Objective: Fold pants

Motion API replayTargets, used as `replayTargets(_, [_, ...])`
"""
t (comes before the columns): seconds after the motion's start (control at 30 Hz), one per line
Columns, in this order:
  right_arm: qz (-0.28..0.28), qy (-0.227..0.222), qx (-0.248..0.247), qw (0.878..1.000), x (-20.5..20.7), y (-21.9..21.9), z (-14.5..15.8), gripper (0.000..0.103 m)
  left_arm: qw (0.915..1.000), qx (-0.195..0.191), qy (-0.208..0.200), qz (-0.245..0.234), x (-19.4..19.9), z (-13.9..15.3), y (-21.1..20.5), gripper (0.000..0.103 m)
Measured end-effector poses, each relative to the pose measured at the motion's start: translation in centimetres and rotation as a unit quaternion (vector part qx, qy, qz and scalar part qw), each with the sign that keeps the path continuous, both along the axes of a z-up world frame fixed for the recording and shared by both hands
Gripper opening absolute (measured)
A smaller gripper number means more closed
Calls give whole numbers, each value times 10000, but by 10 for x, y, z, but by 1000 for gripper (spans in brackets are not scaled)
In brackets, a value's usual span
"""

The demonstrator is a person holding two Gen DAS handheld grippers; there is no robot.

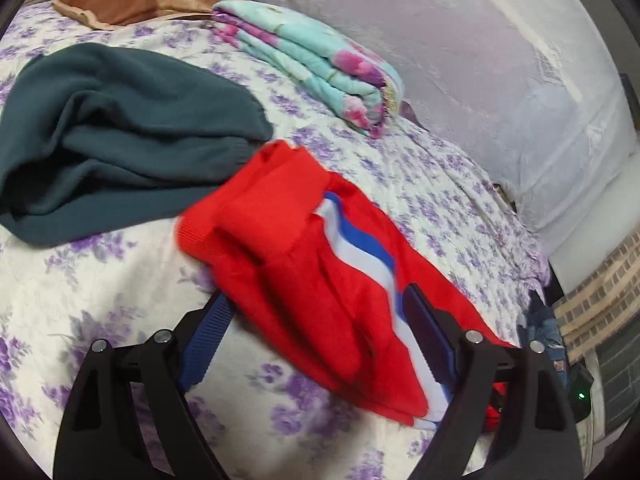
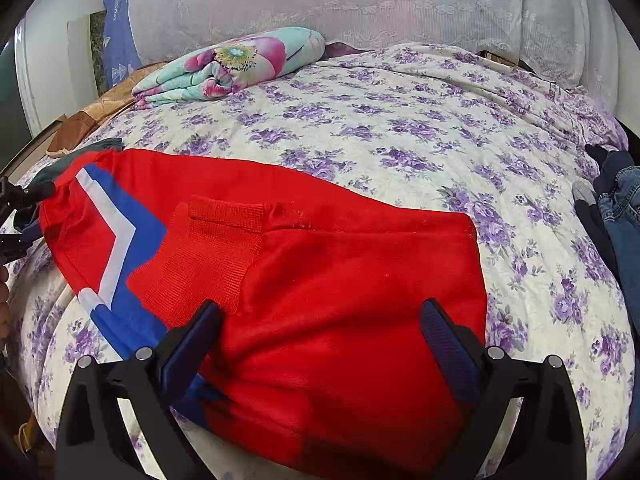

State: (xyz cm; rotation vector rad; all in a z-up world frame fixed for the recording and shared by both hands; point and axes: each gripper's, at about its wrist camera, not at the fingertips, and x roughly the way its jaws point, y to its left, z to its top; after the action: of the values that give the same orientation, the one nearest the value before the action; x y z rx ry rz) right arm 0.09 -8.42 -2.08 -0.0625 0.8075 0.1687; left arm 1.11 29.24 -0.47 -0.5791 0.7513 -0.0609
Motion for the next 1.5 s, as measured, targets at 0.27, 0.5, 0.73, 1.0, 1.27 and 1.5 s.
replayTargets(0.27, [0,-258,169,9995,-8,-4,7,100,9995,-298,62,-5,16,-12,2,36])
replayTargets(0.5, [-395,237,-274,9986,6,-8,-9,100,9994,134,-245,-200,6,10,-15,14])
replayTargets(0.73, [-250,-634,88,9976,-31,-51,24,100,9885,1010,-945,-605,-17,66,-61,10])
replayTargets(1.0, [-1451,-137,1516,9776,-34,-172,-3,100,9499,2265,-1755,-1249,-37,111,-164,9])
replayTargets(1.27, [-1533,-231,2557,9542,-40,-199,-13,100,8793,3403,-2072,-2609,-59,91,-309,7])
replayTargets(1.5, [-1421,-237,2799,9492,-44,-206,-13,100,8068,4525,-1908,-3284,-82,12,-385,7])
